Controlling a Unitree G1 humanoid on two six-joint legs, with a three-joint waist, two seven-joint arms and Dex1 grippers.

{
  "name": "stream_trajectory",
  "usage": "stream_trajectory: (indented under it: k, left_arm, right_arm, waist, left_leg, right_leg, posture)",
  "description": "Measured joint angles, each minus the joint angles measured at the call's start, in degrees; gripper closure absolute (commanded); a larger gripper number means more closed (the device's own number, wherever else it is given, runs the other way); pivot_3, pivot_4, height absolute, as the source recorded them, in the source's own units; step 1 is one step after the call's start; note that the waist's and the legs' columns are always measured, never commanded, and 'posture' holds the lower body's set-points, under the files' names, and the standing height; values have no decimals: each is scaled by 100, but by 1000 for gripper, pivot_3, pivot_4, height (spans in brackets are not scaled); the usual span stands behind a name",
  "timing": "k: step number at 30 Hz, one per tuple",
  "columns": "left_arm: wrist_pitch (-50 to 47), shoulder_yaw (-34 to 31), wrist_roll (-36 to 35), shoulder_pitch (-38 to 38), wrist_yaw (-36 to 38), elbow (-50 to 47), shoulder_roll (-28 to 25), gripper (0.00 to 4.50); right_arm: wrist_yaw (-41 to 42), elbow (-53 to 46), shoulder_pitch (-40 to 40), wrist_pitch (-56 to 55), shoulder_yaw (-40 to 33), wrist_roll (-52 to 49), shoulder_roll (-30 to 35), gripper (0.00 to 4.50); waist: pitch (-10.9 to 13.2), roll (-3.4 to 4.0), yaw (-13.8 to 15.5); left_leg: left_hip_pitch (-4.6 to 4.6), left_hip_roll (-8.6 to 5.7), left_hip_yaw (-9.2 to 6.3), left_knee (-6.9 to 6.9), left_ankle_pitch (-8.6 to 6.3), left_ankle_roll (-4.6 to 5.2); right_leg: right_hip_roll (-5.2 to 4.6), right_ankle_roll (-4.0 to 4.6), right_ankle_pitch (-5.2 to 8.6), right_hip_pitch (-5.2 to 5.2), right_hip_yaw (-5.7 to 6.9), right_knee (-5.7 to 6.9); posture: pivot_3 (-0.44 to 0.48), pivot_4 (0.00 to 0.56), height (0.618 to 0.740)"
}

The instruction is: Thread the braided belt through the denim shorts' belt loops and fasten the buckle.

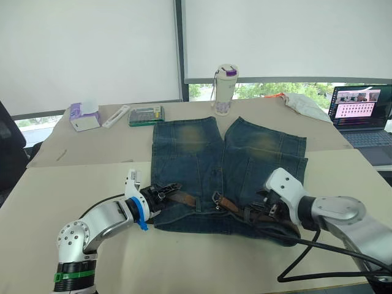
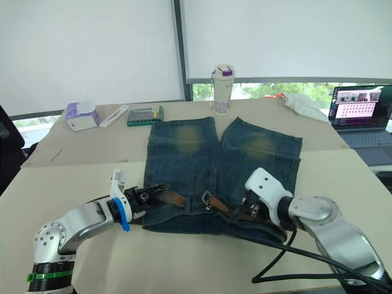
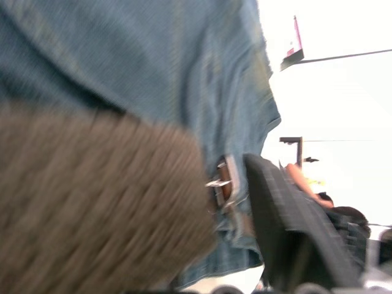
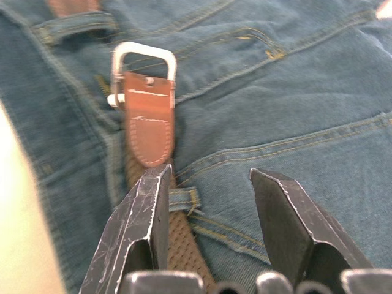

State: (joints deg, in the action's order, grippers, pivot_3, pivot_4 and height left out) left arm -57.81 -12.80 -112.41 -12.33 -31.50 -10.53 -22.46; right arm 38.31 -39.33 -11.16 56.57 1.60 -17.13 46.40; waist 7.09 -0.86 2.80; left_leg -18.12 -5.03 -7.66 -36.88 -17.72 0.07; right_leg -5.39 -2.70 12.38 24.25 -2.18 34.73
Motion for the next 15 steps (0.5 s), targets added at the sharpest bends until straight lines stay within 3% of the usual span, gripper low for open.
stream_trajectory:
  k: [4,5,11,15]
  left_arm:
    - [122,152,1,67,-1,-45,-98,81]
    - [151,196,1,80,-2,-55,-101,33]
    - [226,400,0,201,-3,-135,-323,33]
    - [231,712,40,211,62,-135,-550,1165]
  right_arm:
    - [-26,72,-350,1,462,24,-153,2173]
    - [-23,73,-409,-9,570,26,-172,2173]
    - [103,118,-592,-379,1208,242,-90,2173]
    - [175,109,-591,-637,1432,319,-96,2173]
  waist:
    - [-1,4,-47]
    - [-1,4,-52]
    - [-1,5,-46]
    - [-1,6,-50]
  left_leg:
    - [2,5,0,2,1,-1]
    - [2,5,0,2,1,-2]
    - [0,2,-1,1,1,-1]
    - [1,3,-1,1,1,-1]
  right_leg:
    - [7,0,0,2,-1,1]
    - [7,0,0,3,-1,1]
    - [5,0,0,3,0,0]
    - [6,0,0,3,0,0]
  posture:
    - [0,150,740]
    - [0,150,740]
    - [0,150,740]
    - [0,150,740]
